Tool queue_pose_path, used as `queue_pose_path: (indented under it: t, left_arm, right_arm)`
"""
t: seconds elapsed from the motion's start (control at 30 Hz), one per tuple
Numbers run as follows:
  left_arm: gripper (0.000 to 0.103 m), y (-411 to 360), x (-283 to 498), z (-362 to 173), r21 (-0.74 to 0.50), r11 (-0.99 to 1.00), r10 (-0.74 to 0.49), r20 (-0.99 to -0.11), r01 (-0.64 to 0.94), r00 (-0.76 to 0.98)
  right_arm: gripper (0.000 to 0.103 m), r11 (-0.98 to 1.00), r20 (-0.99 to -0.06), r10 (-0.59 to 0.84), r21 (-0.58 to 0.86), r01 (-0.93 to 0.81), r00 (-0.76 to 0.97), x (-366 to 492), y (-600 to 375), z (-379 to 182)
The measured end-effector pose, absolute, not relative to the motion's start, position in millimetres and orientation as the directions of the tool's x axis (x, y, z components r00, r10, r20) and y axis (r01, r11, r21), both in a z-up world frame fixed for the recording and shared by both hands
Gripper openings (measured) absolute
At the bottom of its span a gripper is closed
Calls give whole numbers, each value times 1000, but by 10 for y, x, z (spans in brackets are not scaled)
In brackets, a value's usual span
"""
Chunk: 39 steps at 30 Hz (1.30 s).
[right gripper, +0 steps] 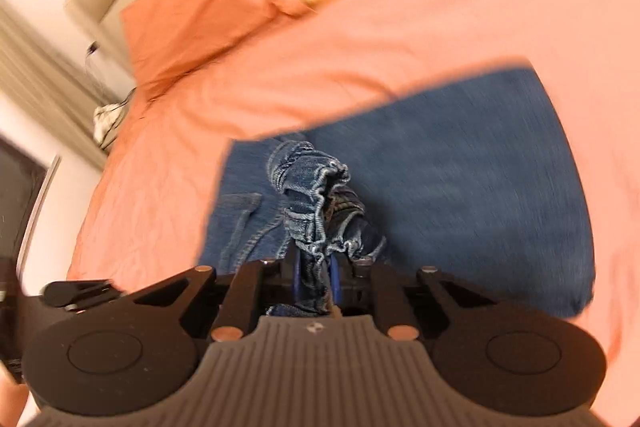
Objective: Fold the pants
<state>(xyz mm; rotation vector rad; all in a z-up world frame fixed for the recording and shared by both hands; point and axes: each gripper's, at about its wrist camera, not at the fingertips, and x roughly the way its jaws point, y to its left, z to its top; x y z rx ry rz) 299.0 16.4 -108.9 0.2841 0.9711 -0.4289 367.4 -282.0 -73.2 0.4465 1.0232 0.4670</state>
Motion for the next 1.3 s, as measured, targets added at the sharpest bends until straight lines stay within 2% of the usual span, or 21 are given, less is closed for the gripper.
queue_pose_path:
  t: [0.23, 0.33, 0.43, 0.57, 0.77, 0.93, 1.1, 1.3]
  left_arm:
    - [41, 555, 3113, -804, -45, 940, -239, -793, 337, 561]
    - [41, 625, 3137, -731, -60, 946, -244, -778, 319, 579]
    - [41, 612, 3166, -738, -70, 945, -254, -772, 320, 583]
    - [41, 515, 3245, -833, -79, 939, -269, -775, 334, 572]
    - [41, 394, 3476, -1013, -71, 929, -277, -782, 363, 558]
    - [41, 259, 3640, -1077, -62, 930, -277, -769, 363, 576]
    - [41, 127, 3995, -1127, -88, 940, -285, -736, 330, 614]
    - [41, -12, 4474, -1238, -116, 952, -275, -727, 283, 629]
  right_arm:
    - [7, 798, -603, 602, 433, -419, 524, 3765, -2102, 677]
    - [7, 821, -594, 567, 353, -449, 571, 3861, -1948, 1106]
    - [6, 854, -622, 515, 311, -417, 590, 4030, -1972, 1223]
    - [6, 905, -703, 422, 282, -320, 573, 4285, -2243, 899]
    - [6, 956, -817, 289, 273, -107, 499, 4572, -3029, -102]
    - [6, 957, -866, 238, 286, 44, 440, 4698, -3571, -850]
    - [5, 954, -883, 241, 292, 70, 403, 4895, -3676, -1310]
    - [9, 956, -887, 250, 290, 45, 389, 5009, -3687, -1575]
